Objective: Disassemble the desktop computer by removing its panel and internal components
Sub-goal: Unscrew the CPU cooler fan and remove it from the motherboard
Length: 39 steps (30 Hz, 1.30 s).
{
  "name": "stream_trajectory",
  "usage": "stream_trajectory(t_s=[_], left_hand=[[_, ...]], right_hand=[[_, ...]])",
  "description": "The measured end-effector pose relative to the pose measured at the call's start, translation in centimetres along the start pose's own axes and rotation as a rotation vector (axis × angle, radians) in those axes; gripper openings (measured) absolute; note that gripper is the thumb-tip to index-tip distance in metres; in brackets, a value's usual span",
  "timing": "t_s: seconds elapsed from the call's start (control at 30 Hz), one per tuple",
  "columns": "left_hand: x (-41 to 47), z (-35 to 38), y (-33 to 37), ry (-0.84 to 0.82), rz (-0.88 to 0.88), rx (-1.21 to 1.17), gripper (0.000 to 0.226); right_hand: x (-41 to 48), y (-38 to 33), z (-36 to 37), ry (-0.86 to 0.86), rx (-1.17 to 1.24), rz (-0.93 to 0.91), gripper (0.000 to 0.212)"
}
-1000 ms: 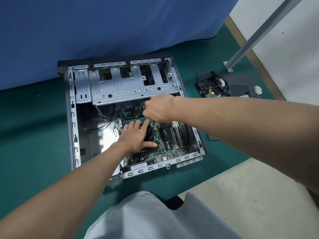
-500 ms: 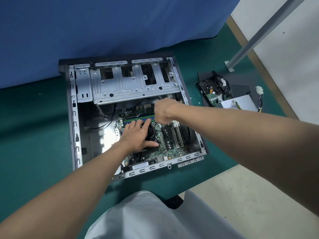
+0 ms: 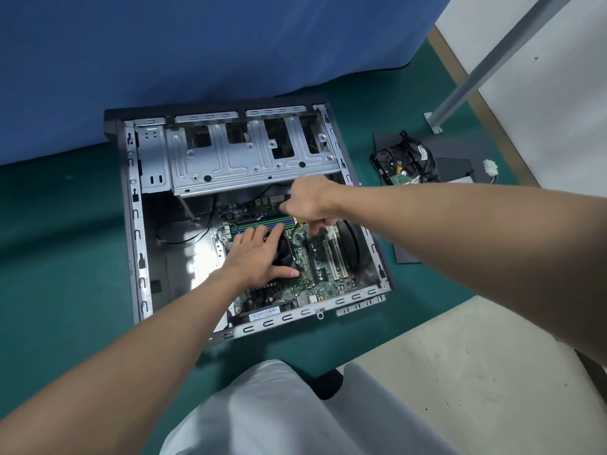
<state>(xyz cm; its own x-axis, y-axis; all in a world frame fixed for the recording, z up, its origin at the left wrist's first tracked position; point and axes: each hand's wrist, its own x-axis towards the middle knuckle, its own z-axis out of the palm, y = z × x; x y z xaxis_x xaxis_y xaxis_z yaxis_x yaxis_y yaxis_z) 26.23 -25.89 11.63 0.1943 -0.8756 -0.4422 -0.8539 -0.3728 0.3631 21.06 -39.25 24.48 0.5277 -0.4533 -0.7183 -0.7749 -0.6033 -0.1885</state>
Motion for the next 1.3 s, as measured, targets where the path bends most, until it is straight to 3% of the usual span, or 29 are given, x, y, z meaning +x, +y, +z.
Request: stream_trajectory(t_s=[0.07,0.13,0.33,0.53,0.67,0.73,0.8,0.87,0.93,1.07,1.17,1.3], left_hand=[[0.0,0.0,0.0,-0.003,-0.004,-0.006,0.107],[0.0,0.1,-0.1,-0.006,-0.006,-0.008,0.107],[0.2,0.2,0.0,-0.002,-0.01,-0.002,0.107],[0.2,0.2,0.0,0.029,0.015,0.014,0.099],[0.0,0.2,-0.2,0.037,0.018,0.002,0.103],[0.0,0.2,-0.2,0.042,0.021,-0.006,0.105],[0.0,0.2,-0.2,0.026,0.017,0.005,0.107],[0.0,0.1,-0.1,0.017,0.005,0.013,0.108],[-0.1,0.1,-0.1,0.009,-0.001,0.016,0.108],[-0.1,0.0,0.0,0.002,-0.004,0.009,0.108],[0.0,0.1,0.0,0.0,-0.007,0.005,0.107],[0.1,0.1,0.0,0.0,-0.005,0.011,0.108]], right_hand=[[-0.1,0.0,0.0,-0.191,0.158,0.225,0.036],[-0.2,0.1,0.2,-0.259,0.082,0.211,0.039],[-1.6,-0.7,0.6,0.022,-0.585,-0.119,0.008],[-1.1,-0.9,0.9,0.107,-1.088,-0.582,0.025],[-1.1,-1.1,0.3,0.128,-0.775,-0.487,0.008],[-1.0,-1.0,0.6,0.138,-0.529,-0.366,0.034],[-0.7,-0.7,0.6,0.133,-0.068,-0.12,0.038],[-0.1,-0.3,0.4,0.015,0.342,0.18,0.031],[-0.2,0.1,-0.2,-0.196,0.398,0.314,0.018],[-0.4,0.7,-0.5,-0.265,0.185,0.211,0.043],[-1.2,1.4,0.2,-0.04,-0.292,-0.016,0.017],[-2.3,1.4,0.4,0.149,-0.9,-0.449,0.018]])
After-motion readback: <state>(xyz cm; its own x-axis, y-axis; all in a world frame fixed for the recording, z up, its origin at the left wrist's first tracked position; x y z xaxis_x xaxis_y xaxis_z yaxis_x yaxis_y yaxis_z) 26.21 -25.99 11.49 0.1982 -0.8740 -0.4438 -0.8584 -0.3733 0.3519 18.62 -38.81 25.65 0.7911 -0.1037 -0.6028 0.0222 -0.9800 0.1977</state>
